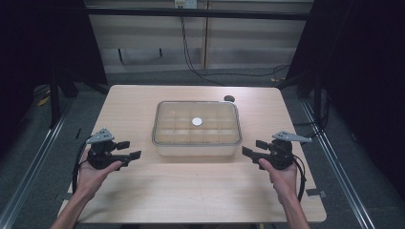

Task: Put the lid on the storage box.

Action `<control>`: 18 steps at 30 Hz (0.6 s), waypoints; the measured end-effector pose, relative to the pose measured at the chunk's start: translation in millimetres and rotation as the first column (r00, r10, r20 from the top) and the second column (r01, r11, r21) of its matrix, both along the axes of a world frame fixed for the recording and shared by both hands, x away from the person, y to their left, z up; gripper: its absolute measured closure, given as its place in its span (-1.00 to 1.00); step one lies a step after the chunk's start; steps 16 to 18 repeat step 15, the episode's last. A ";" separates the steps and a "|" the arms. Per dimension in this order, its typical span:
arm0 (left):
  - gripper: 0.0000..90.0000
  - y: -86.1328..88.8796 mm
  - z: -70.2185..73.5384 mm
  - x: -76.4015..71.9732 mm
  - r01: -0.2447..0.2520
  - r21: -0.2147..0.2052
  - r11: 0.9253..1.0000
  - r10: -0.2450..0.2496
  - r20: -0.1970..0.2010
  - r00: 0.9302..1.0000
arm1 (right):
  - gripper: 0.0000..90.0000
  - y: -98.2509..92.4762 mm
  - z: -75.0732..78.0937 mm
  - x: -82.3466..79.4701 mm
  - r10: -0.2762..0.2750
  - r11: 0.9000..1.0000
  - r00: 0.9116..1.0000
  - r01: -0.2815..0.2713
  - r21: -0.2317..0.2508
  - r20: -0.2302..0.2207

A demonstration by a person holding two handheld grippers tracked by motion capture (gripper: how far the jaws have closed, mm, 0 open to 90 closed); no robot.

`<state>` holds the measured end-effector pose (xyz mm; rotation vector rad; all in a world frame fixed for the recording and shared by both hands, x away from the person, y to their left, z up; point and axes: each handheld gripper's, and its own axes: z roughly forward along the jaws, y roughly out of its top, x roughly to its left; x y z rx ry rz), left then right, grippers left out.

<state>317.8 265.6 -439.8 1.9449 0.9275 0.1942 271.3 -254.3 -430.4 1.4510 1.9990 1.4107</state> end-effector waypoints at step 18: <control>-0.36 13.1 -24.8 -42.4 -0.029 0.138 0.990 0.032 -0.019 0.999 | -0.42 -18.3 -18.3 -48.5 -0.038 0.999 0.999 0.038 -0.003 -0.024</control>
